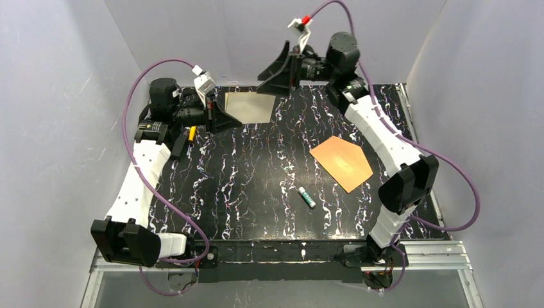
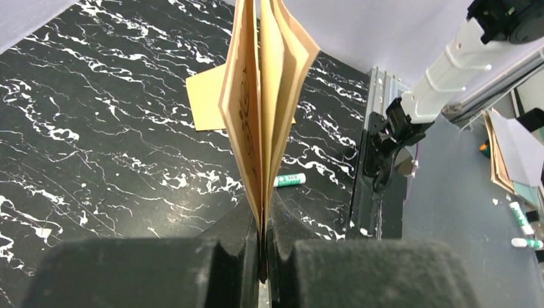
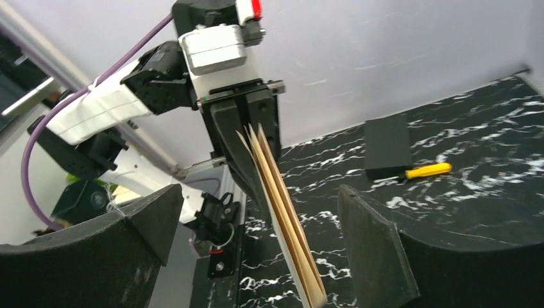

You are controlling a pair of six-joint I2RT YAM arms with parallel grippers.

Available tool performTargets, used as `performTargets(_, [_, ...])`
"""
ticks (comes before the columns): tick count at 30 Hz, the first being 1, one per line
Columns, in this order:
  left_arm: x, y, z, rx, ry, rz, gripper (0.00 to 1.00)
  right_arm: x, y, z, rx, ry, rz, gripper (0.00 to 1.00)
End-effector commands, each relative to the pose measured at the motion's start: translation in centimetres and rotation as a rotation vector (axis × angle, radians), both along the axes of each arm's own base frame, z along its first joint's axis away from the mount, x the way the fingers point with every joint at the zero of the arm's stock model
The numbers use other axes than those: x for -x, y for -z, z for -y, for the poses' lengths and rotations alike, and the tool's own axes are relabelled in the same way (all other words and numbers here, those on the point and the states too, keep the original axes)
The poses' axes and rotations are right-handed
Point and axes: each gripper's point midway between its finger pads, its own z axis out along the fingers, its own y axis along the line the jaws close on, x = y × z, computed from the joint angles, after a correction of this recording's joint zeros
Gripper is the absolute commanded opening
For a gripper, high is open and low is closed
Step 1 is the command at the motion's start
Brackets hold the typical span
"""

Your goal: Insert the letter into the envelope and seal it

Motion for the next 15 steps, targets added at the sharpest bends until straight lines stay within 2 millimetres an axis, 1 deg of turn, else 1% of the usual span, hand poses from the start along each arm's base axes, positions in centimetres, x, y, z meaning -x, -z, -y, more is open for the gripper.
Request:
performTargets(1, [2.7,0.2,-0.2,-0.037,0.099,0.080,0.00,3.1,0.0,-2.4,0.018,-0.122,0.050,0.99])
performTargets(5, [2.9,0.3,-0.2,-0.040,0.110,0.068,0.00,5.6,0.9,-2.9,0.031,-0.232,0.034,0.94])
performTargets(9, [3.8,-0.5,0.1,-0.015,0.152,0.064,0.00,5.6,2.2,-3.1,0.046,-0.233,0.007,0.91])
performTargets(12, [4.0,-0.7,0.0,-0.019,0.152,0.073,0.00,5.6,2.4,-3.4,0.051,-0.244,0.000,0.87])
performTargets(13, [4.0,-0.6,0.0,-0.022,0.152,0.073,0.00,5.6,2.5,-3.5,0.053,-0.249,-0.004,0.85])
performTargets(15, [4.1,-0.6,0.0,-0.024,0.153,0.071,0.00,5.9,2.9,-3.8,0.060,-0.266,-0.013,0.76])
